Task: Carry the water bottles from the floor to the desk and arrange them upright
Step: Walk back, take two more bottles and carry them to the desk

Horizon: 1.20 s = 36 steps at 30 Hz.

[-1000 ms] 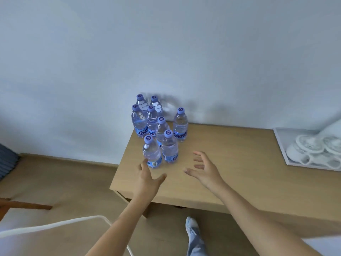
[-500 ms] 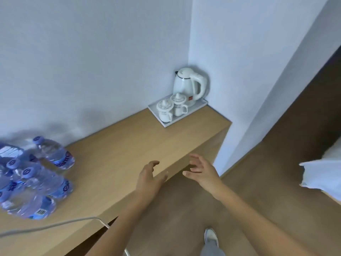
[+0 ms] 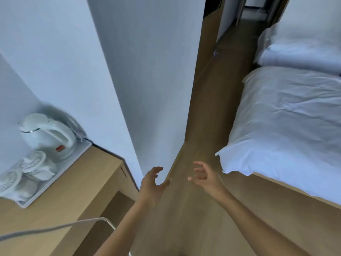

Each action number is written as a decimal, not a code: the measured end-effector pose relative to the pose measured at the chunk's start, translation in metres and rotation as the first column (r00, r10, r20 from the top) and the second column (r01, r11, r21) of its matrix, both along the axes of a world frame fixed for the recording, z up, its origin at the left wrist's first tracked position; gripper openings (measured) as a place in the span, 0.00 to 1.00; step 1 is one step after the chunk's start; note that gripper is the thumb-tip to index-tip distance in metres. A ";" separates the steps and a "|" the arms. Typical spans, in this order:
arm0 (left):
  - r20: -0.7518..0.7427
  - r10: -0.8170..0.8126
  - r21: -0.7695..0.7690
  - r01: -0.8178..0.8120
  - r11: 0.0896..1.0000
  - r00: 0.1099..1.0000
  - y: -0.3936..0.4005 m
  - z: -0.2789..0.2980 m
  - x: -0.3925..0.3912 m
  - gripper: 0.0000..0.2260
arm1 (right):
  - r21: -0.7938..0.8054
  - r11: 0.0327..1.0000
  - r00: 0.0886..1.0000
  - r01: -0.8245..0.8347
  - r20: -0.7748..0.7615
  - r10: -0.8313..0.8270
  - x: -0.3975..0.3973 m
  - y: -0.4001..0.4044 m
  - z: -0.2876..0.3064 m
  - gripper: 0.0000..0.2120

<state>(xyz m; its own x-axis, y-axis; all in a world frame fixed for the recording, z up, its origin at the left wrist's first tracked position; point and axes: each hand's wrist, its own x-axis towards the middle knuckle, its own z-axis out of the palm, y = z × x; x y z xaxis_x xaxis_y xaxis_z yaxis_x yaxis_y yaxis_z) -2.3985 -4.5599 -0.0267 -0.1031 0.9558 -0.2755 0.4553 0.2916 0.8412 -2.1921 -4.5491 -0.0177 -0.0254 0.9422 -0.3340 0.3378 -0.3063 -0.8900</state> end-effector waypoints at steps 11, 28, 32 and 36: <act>-0.052 -0.358 -0.047 0.356 0.933 0.932 0.210 0.000 0.151 0.19 | -0.016 0.983 0.981 0.181 0.072 -0.179 0.156 0.162 -0.010 0.21; -0.450 -0.612 0.037 0.698 0.715 0.651 0.601 -0.004 0.343 0.20 | 0.015 0.982 0.968 0.188 0.166 -0.187 0.328 0.544 -0.012 0.13; -0.492 -0.611 0.024 0.711 0.703 0.620 0.711 -0.011 0.398 0.19 | 0.013 0.986 0.970 0.165 0.178 -0.165 0.383 0.651 -0.025 0.14; -0.495 -0.593 0.022 0.691 0.722 0.635 0.827 -0.006 0.461 0.18 | 0.006 0.989 0.964 0.146 0.224 -0.143 0.449 0.764 -0.018 0.15</act>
<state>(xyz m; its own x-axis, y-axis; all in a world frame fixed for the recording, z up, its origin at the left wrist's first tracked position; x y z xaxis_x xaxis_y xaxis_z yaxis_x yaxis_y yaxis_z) -1.9378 -3.7333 -0.0327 0.5002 0.8496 -0.1676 0.7806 -0.3586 0.5120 -1.7434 -3.7849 -0.0356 0.1871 0.9268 -0.3257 0.4786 -0.3755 -0.7937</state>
